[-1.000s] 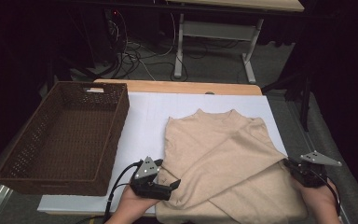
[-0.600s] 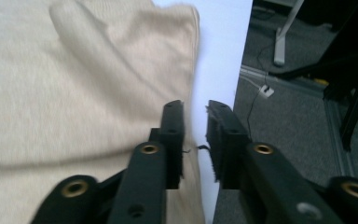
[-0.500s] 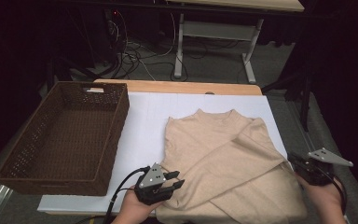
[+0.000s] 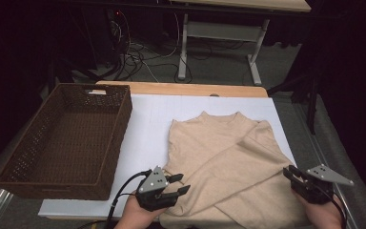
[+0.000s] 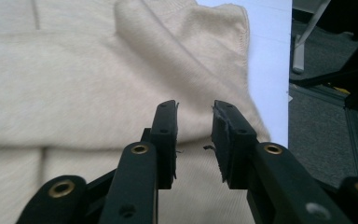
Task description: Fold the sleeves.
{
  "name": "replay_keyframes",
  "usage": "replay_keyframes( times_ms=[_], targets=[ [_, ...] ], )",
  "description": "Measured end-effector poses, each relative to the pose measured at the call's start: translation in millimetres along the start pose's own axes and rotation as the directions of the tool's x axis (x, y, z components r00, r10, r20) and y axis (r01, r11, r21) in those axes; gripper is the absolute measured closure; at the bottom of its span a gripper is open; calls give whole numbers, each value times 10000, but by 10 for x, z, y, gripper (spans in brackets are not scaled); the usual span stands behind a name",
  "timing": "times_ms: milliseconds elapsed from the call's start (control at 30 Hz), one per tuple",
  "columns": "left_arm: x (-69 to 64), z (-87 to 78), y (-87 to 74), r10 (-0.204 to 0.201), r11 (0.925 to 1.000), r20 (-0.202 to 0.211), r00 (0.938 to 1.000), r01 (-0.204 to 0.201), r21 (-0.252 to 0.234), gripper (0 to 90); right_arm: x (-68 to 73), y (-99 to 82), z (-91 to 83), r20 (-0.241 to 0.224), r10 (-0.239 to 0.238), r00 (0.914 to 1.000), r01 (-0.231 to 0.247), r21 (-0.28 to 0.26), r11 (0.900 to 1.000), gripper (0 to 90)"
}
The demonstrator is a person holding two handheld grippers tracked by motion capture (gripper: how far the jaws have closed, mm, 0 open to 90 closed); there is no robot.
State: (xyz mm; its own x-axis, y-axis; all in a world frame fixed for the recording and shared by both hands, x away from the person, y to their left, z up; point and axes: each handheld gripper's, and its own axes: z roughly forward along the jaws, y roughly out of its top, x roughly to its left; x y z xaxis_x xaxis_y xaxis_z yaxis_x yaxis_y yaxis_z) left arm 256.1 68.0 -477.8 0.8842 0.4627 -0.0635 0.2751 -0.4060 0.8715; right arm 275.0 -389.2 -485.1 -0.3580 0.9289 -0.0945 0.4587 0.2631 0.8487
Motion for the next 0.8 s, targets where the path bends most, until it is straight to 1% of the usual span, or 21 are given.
replay_keyframes(
  times_ms=[33, 67, 100, 167, 200, 233, 267, 300, 367, 400, 433, 467, 533, 567, 600, 633, 667, 700, 733, 767, 800],
  targets=[
    [-34, 39, 4, 211, 9997, 2, 9998, -211, 154, 536, 19, -25, -51, 19, 52, 10000, -52, -119, 9999, 708],
    [-54, 84, 4, 318, 9989, -15, 9995, -317, 344, 493, 38, -52, -95, 2, 80, 10000, -79, -193, 9998, 705],
    [-61, 141, 4, 333, 9972, -89, 9994, -326, 678, 410, 55, -82, -131, 26, 58, 10000, -57, -227, 9997, 704],
    [-53, 261, -13, 328, 9881, -178, 9993, -297, 1511, 266, 81, -150, -185, -3, 218, 9998, -218, -303, 9993, 702],
    [-45, 317, -33, 316, 9822, -129, 9994, -287, 1855, 231, 87, -179, -200, -29, 234, 9997, -235, -306, 9993, 698],
    [-32, 372, -52, 304, 9739, -81, 9995, -278, 2252, 224, 90, -198, -210, -20, 233, 9997, -233, -267, 9994, 697],
    [-25, 428, -66, 240, 9673, -198, 9995, -182, 2531, 223, 88, -210, -219, 0, 262, 9997, -262, -266, 9993, 697],
    [-17, 481, -73, 234, 9621, -328, 9992, -136, 2725, 223, 83, -219, -225, 17, 298, 9996, -297, -294, 9991, 697],
    [-6, 581, -80, 300, 9509, -340, 9990, -181, 3088, 224, 82, -234, -222, -2, 316, 9995, -316, -272, 9991, 697],
    [-12, 616, -85, 326, 9472, -349, 9989, -197, 3199, 228, 90, -241, -219, -8, 271, 9996, -271, -230, 9994, 697],
    [-21, 624, -84, 467, 9480, -387, 9982, -321, 3166, 243, 100, -247, -216, -28, 234, 9997, -234, -201, 9995, 697],
    [-19, 617, -81, 518, 9470, -322, 9981, -389, 3190, 294, 113, -254, -214, -49, 134, 9999, -135, -175, 9998, 697],
    [-20, 594, -96, 640, 9497, -10, 9979, -606, 3072, 469, 133, -262, -211, -102, 62, 9999, -64, -123, 9999, 697],
    [-20, 594, -96, 640, 9497, -10, 9979, -606, 3072, 561, 141, -264, -204, -118, 61, 9999, -62, -105, 9999, 697],
    [-33, 581, -101, 718, 9517, 16, 9974, -689, 2993, 632, 146, -264, -197, -138, 50, 9999, -51, -97, 9999, 697],
    [-33, 573, -99, 831, 9500, 46, 9965, -806, 3017, 698, 154, -260, -185, -160, 21, 9999, -22, -90, 10000, 697],
    [-33, 573, -99, 831, 9500, 46, 9965, -806, 3017, 755, 160, -256, -176, -161, -25, 9999, 24, -65, 10000, 697],
    [-36, 566, -100, 835, 9514, 45, 9965, -811, 2971, 777, 165, -251, -167, -176, -88, 9998, 87, -72, 9999, 697],
    [-33, 558, -100, 762, 9543, 79, 9971, -752, 2892, 777, 165, -251, -167, -176, -88, 9998, 87, -72, 9999, 697],
    [-25, 544, -97, 633, 9577, 119, 9979, -641, 2805, 787, 175, -243, -163, -180, -74, 9998, 72, -70, 9999, 697],
    [-22, 523, -97, 435, 9634, 150, 9989, -459, 2640, 788, 179, -235, -161, -192, -79, 9998, 77, -116, 9999, 697]
  ],
)
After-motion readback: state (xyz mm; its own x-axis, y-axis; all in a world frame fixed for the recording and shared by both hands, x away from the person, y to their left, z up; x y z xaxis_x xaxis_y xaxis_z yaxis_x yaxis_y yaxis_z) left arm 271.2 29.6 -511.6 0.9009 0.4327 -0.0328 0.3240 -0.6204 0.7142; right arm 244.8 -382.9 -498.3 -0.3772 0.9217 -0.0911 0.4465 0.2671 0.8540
